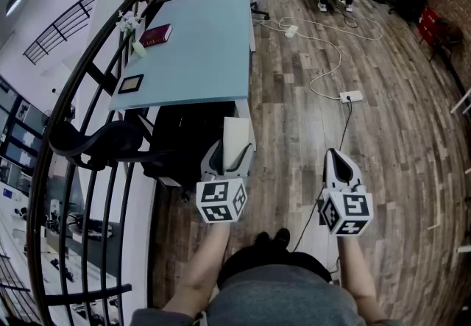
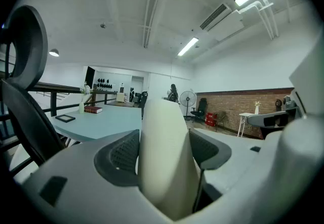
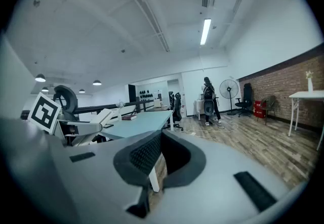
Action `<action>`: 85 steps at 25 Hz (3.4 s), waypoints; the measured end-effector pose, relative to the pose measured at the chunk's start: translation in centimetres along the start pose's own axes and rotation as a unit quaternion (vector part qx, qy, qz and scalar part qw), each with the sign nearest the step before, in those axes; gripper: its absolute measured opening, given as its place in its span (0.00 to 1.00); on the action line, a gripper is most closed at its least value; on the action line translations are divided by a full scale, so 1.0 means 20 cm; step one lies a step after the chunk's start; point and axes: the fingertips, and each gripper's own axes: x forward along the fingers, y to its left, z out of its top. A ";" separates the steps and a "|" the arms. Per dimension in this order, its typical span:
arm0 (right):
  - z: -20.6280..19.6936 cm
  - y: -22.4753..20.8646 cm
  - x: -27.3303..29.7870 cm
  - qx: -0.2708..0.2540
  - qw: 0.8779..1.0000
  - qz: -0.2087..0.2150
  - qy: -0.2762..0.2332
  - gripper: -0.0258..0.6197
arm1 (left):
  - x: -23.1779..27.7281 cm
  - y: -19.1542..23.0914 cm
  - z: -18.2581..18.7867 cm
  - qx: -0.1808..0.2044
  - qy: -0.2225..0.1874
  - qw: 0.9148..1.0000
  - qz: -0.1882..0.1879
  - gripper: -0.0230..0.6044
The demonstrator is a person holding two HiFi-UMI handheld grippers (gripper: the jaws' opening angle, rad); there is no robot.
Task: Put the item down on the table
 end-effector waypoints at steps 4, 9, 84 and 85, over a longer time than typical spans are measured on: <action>0.01 -0.04 0.00 0.006 1.000 0.007 -0.008 0.04 | 0.02 -0.01 0.00 -0.002 -0.002 1.000 0.008 0.53; 0.03 -0.13 -0.01 0.005 1.000 0.005 -0.017 0.04 | 0.05 -0.04 0.05 0.002 -0.014 1.000 0.016 0.53; 0.43 -0.24 2.48 -0.008 0.983 0.181 0.041 0.04 | 1.84 1.07 0.20 -0.028 0.034 0.982 0.183 0.53; 0.43 -0.24 2.49 -0.009 0.982 0.183 0.044 0.04 | 1.85 1.07 0.17 -0.031 0.043 0.981 0.184 0.53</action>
